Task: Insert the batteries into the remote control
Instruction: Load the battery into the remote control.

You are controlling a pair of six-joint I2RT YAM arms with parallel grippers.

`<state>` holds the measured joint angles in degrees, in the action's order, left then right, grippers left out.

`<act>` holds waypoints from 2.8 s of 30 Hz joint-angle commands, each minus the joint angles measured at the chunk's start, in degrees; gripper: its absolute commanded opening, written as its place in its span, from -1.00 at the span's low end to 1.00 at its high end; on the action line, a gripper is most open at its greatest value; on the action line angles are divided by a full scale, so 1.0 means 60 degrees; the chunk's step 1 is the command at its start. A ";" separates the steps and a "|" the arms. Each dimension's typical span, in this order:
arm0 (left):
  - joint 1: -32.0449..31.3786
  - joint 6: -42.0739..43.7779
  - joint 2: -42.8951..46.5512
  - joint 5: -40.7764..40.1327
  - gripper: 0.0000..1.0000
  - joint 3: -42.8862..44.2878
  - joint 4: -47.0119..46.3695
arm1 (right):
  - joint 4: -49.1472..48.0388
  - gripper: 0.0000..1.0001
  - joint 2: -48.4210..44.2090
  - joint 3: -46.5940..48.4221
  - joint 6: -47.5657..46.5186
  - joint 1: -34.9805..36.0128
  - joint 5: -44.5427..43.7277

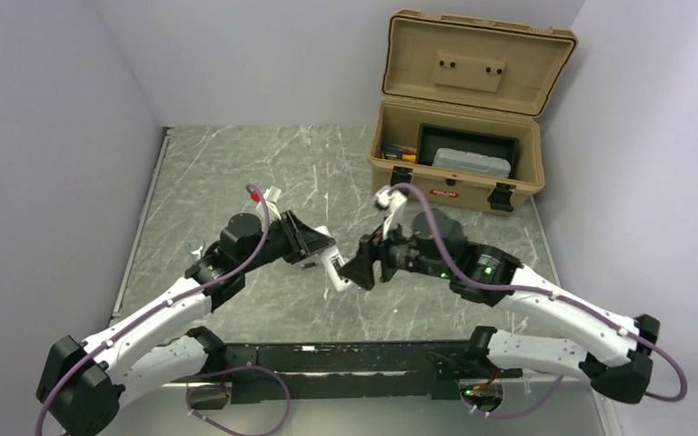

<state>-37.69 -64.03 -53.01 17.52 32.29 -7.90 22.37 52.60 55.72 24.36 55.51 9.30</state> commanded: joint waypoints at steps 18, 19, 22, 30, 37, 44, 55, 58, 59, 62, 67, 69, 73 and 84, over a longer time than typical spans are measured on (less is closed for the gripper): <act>-0.0015 -0.0324 -0.0200 -0.0832 -1.00 0.0713 0.1024 | 0.0143 0.11 0.2185 0.0519 -0.0443 0.2078 -0.3258; -0.0013 -0.0321 -0.0206 -0.0815 -1.00 0.0712 0.1011 | 0.0097 0.09 0.2227 0.0526 -0.0442 0.2100 -0.3230; -0.0015 -0.0320 -0.0231 -0.0787 -1.00 0.0727 0.1017 | -0.0059 0.04 0.2337 0.0471 -0.0432 0.2125 -0.3178; -0.0017 -0.0349 -0.0217 -0.0748 -1.00 0.0697 0.0954 | -0.0108 -0.07 0.2577 0.0505 -0.0472 0.2173 -0.3108; -0.0002 -0.0373 -0.0202 -0.0723 -1.00 0.0695 0.0950 | -0.0015 -0.12 0.2838 0.0571 -0.0529 0.2223 -0.3096; -0.0013 -0.0413 -0.0201 -0.0730 -1.00 0.0668 0.0922 | 0.0099 -0.22 0.2987 0.0640 -0.0544 0.2247 -0.3173; -0.0017 -0.0398 -0.0213 -0.0727 -1.00 0.0627 0.0925 | 0.0419 -0.38 0.3359 0.0940 -0.0647 0.2358 -0.3285; -0.0004 -0.0407 -0.0266 -0.0701 -1.00 0.0609 0.0916 | 0.0468 -0.39 0.3459 0.1013 -0.0665 0.2392 -0.3321; -0.0004 -0.0407 -0.0282 -0.0676 -1.00 0.0609 0.0912 | 0.0475 -0.39 0.3482 0.1035 -0.0673 0.2392 -0.3322; -0.0014 -0.0455 -0.0279 -0.0596 -1.00 0.0582 0.0834 | 0.0530 -0.38 0.3566 0.1069 -0.0691 0.2417 -0.3347; -0.0013 -0.0422 -0.0205 -0.0395 -1.00 0.0369 0.0355 | 0.0622 -0.14 0.3356 0.1087 -0.0654 0.2422 -0.3676; -0.0012 -0.0458 -0.0202 -0.0252 -1.00 0.0269 0.0047 | 0.0622 0.02 0.3143 0.1059 -0.0626 0.2408 -0.3928; -0.0009 -0.0513 -0.0156 0.0028 -1.00 0.0067 -0.0411 | 0.0611 0.15 0.2778 0.0988 -0.0653 0.2424 -0.4271; -0.0015 -0.0638 -0.0072 0.0636 -1.00 -0.0545 -0.1822 | 0.0581 0.21 0.1689 0.0848 -0.0600 0.2421 -0.5306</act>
<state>-37.69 -67.07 -54.85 17.98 30.24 -10.55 27.00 67.26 60.05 20.78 69.95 -17.78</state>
